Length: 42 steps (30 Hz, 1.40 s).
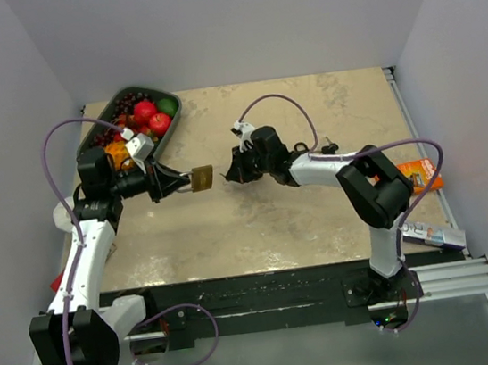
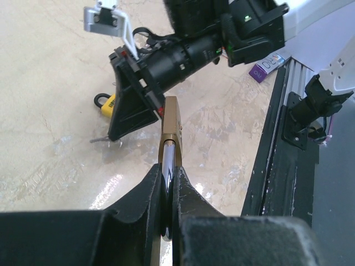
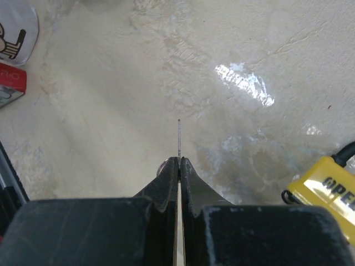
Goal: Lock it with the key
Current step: Place the key at the center of the board, then place the lock at the center of the board.
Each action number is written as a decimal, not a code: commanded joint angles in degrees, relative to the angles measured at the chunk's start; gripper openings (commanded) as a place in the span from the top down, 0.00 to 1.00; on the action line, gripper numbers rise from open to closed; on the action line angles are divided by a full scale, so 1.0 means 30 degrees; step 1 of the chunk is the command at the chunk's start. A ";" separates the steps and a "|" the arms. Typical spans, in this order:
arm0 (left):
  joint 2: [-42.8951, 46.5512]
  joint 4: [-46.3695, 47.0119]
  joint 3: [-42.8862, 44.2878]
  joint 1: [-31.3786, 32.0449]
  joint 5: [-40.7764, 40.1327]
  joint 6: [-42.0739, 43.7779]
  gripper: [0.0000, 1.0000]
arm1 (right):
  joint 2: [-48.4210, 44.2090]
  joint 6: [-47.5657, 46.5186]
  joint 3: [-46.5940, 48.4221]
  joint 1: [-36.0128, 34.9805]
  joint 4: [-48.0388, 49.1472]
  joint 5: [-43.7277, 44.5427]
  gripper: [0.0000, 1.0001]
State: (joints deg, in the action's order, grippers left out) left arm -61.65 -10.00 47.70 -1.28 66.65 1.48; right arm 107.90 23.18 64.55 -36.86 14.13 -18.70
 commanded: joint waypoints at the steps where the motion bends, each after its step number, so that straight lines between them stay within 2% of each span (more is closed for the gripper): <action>1: 0.1066 0.1839 0.0008 -0.0160 0.0810 -0.0374 1.00 | 0.1149 0.0360 0.1771 -0.0018 0.0213 0.0811 1.00; 12: 0.0920 0.1605 -0.0227 -0.0130 0.0956 -0.0609 1.00 | 0.4081 0.0008 0.4203 0.0012 -0.1164 0.1456 1.00; 25: 0.0832 0.1340 -0.0754 -0.0159 0.0956 0.0241 1.00 | 0.3997 -0.0782 0.4556 0.0070 -0.2835 0.4969 1.00; 28: 0.0774 0.1312 -0.0842 -0.0130 0.0927 0.0299 1.00 | 0.3937 -0.0900 0.4527 0.0041 -0.2865 0.4507 1.00; 29: 0.0687 0.1312 -0.0871 -0.0130 0.0927 0.0299 1.00 | 0.3937 -0.0929 0.4556 0.0041 -0.2864 0.4301 0.96; 32: 0.0482 0.0933 -0.0785 -0.0130 0.0839 0.0561 1.00 | 0.3500 -0.0959 0.4498 -0.0046 -0.2514 0.3425 0.64; 33: 0.0452 0.0728 -0.0755 -0.0101 0.0839 0.0737 1.00 | 0.3352 -0.1133 0.4468 -0.0076 -0.2310 0.3246 0.59; 34: 0.0394 0.0204 -0.0667 -0.0130 0.0781 0.0942 1.00 | 0.3148 -0.1222 0.4468 -0.0105 -0.2192 0.3042 0.49; 37: 0.0188 -0.0909 -0.0316 -0.0131 0.0663 0.2169 1.00 | 0.1948 -0.1572 0.4088 -0.0135 -0.1577 0.1931 0.35; 41: -0.0192 -0.2698 0.0385 -0.0131 0.0752 0.4215 1.00 | -0.0043 -0.2977 0.3444 -0.0164 -0.1340 -0.0822 0.27; 42: -0.0280 -0.3253 0.0678 -0.0130 0.0664 0.4921 1.00 | -0.0947 -0.3879 0.3356 -0.0135 -0.1747 -0.2278 0.25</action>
State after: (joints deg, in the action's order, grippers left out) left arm -62.24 -16.32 45.12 -1.39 66.19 7.53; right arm 115.11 18.33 75.02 -36.93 7.03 -14.09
